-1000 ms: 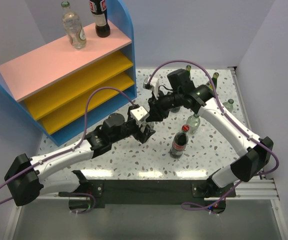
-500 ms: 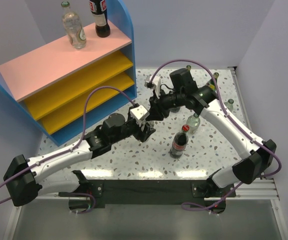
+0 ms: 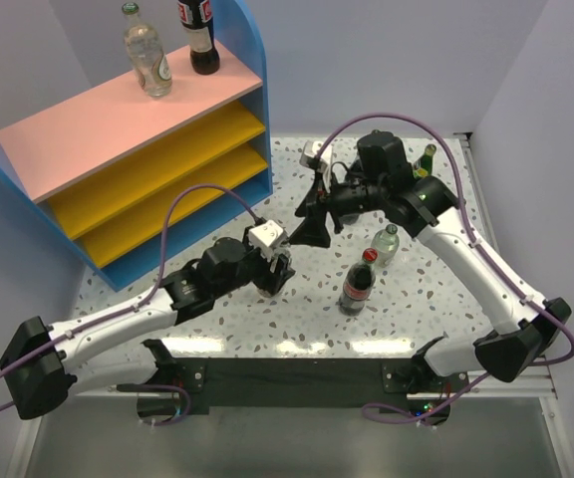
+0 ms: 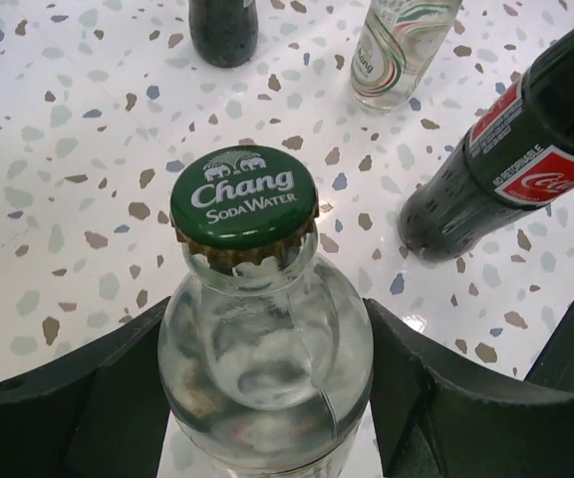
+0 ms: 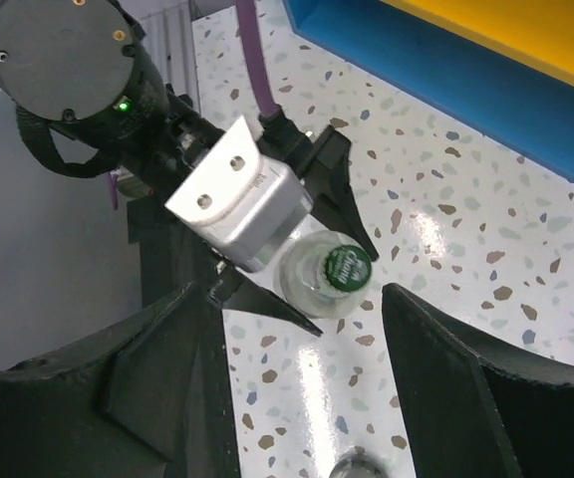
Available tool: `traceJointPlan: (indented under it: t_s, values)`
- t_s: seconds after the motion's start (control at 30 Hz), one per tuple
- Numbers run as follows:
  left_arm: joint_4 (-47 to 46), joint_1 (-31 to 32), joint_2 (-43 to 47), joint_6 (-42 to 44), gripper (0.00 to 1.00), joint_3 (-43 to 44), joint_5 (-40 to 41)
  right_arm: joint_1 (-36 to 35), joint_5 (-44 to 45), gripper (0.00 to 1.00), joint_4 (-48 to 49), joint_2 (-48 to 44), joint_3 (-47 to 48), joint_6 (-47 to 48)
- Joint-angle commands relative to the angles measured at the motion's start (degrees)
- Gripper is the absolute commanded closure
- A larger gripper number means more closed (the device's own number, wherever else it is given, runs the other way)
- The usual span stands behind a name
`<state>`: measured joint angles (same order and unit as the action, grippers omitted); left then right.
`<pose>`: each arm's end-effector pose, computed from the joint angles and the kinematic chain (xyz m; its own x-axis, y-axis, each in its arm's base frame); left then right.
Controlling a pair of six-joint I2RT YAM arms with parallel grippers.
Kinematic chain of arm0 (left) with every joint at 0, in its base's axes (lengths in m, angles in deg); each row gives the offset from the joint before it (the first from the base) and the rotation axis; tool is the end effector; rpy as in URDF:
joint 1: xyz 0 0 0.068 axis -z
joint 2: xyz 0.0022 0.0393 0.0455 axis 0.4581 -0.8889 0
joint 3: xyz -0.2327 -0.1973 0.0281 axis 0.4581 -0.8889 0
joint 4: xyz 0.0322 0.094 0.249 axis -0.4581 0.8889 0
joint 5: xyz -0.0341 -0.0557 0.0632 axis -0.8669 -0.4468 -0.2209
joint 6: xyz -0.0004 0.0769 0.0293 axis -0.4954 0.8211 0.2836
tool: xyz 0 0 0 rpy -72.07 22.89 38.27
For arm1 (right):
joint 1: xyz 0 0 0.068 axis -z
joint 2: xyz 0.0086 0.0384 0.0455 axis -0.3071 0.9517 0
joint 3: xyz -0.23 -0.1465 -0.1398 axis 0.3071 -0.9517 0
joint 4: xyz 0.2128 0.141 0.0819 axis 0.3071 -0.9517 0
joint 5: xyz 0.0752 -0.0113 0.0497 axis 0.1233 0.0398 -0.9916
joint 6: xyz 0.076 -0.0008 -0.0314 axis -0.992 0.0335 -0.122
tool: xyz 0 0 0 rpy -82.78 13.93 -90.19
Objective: Place and organize the beverage onto the shelf
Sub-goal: Pick up the drink from the center of the board, then place the drink on the shelf.
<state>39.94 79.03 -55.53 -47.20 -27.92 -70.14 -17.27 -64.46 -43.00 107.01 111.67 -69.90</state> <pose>0.1679 -0.2071 0.2804 -0.3453 0.1593 -0.9249 0.7056 0.6939 -0.1439 0.2235 0.2192 0.4443 -0.2804 -0.3270 -0.9025 -0.9554 0.1854 0.2297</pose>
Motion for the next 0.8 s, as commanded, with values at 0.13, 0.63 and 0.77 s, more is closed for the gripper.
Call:
traceJointPlan:
  t_s: [0.13,0.63,0.77]
  values:
    - [-6.8,-0.2,10.4,-0.5,1.0,2.2,6.3,6.2,-1.6,0.24,0.7,-3.7,3.3,0.4]
    - [12.5,-0.6,5.8,9.6,1.0,36.6,20.0,19.2,-1.8,0.23,1.8,-8.6,-1.0,-2.5]
    - [17.5,-4.7,0.5,11.5,1.0,48.6,19.2,19.5,-1.8,0.23,2.0,-8.6,-1.4,-2.8]
